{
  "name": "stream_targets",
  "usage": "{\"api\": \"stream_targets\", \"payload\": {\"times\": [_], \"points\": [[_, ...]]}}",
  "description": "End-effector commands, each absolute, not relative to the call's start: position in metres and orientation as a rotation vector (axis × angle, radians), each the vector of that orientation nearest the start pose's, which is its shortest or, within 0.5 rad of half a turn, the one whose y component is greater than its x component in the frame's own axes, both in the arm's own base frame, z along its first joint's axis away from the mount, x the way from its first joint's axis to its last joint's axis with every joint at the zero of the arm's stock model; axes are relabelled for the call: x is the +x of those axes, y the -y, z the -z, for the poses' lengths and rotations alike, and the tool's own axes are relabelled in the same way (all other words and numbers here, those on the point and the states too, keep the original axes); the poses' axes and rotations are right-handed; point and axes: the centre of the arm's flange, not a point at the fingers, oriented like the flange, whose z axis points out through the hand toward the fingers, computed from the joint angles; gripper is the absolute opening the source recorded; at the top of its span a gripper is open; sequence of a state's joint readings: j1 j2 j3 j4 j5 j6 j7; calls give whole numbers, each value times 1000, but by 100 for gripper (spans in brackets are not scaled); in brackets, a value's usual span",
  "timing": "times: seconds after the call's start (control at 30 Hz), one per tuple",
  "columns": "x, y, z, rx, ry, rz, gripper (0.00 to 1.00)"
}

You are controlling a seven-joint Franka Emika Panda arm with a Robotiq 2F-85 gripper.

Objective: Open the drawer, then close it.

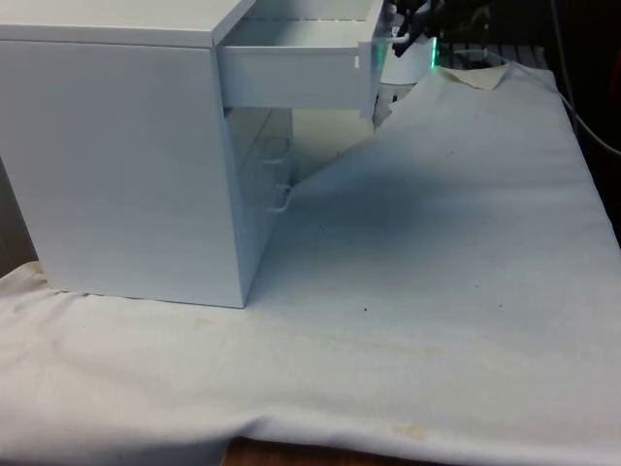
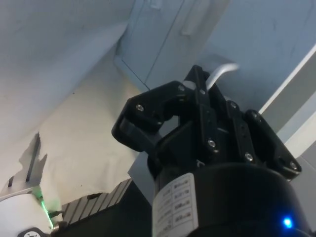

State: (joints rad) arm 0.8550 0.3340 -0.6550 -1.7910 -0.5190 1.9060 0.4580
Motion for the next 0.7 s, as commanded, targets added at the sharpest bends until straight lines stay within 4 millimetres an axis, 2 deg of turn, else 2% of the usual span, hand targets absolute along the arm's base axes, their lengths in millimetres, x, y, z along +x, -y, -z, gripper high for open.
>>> {"api": "stream_targets", "payload": {"times": [0.0, 0.43, 0.5, 0.53, 0.57, 0.67], "points": [[605, -122, -404, 2438, 41, -79, 0], [604, -153, -401, 2427, 40, -86, 0], [603, -154, -400, 2427, 39, -86, 0], [604, -148, -399, 2428, 34, -86, 0], [603, -155, -400, 2426, 39, -88, 0], [603, -157, -400, 2422, 35, -89, 0]]}}
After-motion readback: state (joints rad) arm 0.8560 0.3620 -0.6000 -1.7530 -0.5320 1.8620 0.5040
